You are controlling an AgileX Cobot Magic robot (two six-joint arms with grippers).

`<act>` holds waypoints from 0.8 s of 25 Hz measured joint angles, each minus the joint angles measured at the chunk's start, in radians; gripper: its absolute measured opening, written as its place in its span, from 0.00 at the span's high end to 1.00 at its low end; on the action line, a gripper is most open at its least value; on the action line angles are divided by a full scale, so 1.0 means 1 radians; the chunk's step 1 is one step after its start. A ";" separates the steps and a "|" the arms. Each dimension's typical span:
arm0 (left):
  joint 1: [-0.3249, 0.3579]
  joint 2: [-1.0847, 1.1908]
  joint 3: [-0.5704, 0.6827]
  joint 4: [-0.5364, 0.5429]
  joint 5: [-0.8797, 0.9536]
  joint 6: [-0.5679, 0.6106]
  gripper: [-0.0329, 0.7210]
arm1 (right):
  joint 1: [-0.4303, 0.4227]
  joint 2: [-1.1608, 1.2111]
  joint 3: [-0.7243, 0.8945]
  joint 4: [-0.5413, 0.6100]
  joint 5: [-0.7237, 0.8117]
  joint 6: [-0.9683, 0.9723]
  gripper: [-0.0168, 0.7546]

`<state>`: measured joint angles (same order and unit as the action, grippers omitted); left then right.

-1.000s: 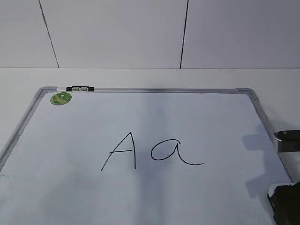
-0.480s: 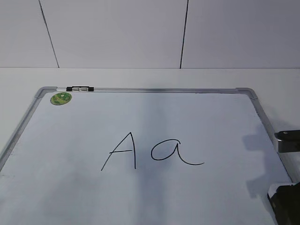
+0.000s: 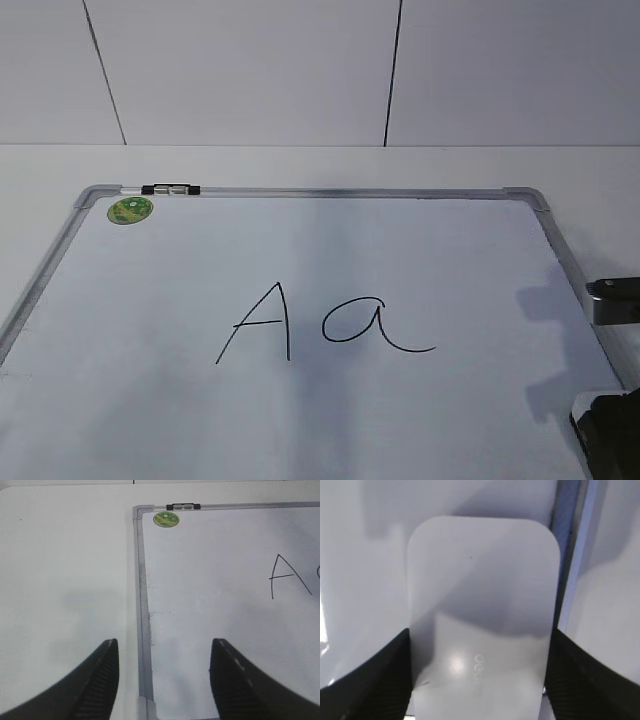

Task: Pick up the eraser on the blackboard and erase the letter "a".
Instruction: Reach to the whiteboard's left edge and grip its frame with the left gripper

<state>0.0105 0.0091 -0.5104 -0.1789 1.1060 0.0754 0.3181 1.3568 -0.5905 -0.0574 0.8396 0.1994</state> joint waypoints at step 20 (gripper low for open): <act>0.000 0.000 0.000 0.000 0.000 0.000 0.38 | 0.000 0.005 -0.116 0.000 0.159 0.002 0.26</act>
<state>0.0105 0.0091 -0.5104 -0.1789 1.1060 0.0754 0.3181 1.3615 -0.7063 -0.0574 0.9991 0.2019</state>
